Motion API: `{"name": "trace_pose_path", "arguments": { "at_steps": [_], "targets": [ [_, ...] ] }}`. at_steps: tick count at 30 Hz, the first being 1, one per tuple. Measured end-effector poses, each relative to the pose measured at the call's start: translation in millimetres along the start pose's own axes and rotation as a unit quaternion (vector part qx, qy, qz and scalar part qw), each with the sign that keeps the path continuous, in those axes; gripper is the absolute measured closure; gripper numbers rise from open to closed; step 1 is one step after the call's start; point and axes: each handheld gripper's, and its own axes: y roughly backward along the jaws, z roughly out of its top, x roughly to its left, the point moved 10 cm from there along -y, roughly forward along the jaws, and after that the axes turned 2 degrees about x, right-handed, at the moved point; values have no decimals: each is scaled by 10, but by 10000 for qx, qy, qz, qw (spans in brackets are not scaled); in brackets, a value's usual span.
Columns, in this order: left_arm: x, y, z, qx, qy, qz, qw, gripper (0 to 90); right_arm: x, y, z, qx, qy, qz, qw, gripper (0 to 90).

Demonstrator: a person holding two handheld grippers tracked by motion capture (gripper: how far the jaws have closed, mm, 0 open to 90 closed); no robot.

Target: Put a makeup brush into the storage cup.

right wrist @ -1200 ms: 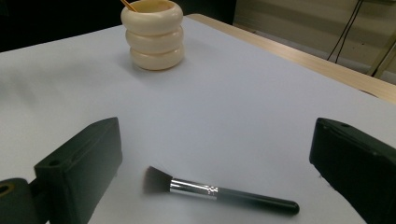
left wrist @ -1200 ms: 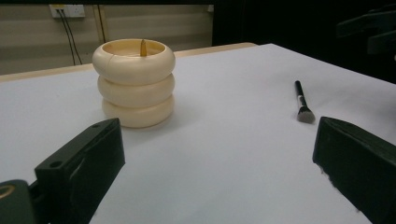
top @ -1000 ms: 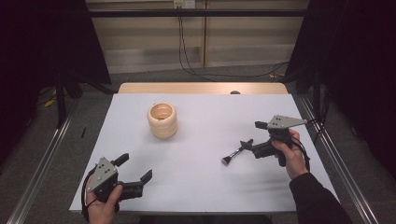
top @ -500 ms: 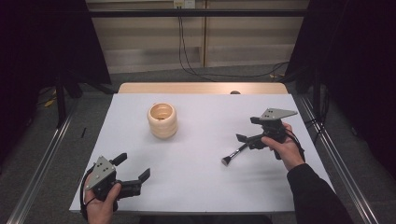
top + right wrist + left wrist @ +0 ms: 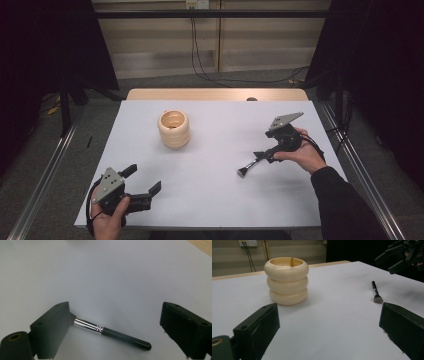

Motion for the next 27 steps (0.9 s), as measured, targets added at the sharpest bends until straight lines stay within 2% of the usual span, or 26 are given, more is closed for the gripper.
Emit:
{"name": "trace_pose_path", "arguments": {
  "at_steps": [3, 4, 5, 8, 11, 12, 13, 16, 17, 20, 22, 25, 27],
  "targets": [
    [5, 1, 0, -6, 17, 13, 10000, 31, 6, -23, -14, 165, 117, 19, 9998, 105],
    [4, 1, -3, 5, 12, 15, 10000, 31, 34, -42, -30, 232, 202, 162, 9994, 104],
    [-3, 0, -6, 9, 8, -2, 10000, 31, 49, -55, -48, 323, 187, 148, 9992, 95],
    [-13, -9, -5, 12, -8, -11, 10000, 31, 64, -105, -80, 558, 398, 211, 9974, 71],
    [-11, -8, -5, 6, 10, -36, 10000, 31, 57, -131, -95, 828, 536, 204, 9949, 84],
    [-6, -7, -8, 15, 7, -36, 10000, 31, 68, -129, -110, 985, 515, 258, 9935, 100],
    [-6, -7, -9, 15, 14, -39, 10000, 31, 55, -145, -109, 1080, 666, 289, 9915, 128],
    [-2, -1, -7, 11, 9, -6, 10000, 31, 74, -151, -126, 1404, 679, 371, 9871, 161],
    [-3, -2, -7, 10, 11, -13, 10000, 31, 77, -155, -120, 1437, 739, 393, 9861, 175],
    [-9, -6, -10, 15, 3, -20, 10000, 31, 104, -163, -154, 1751, 850, 399, 9801, 199],
    [-21, -11, -12, 5, 21, -72, 10000, 32, 94, -174, -185, 1942, 1081, 413, 9741, 237],
    [-21, -15, -17, 25, 24, -29, 10000, 32, 94, -192, -214, 2057, 1203, 461, 9701, 259],
    [-26, -14, -20, 37, 25, -35, 10000, 32, 100, -209, -245, 2196, 1296, 455, 9659, 294]
  ]
}}
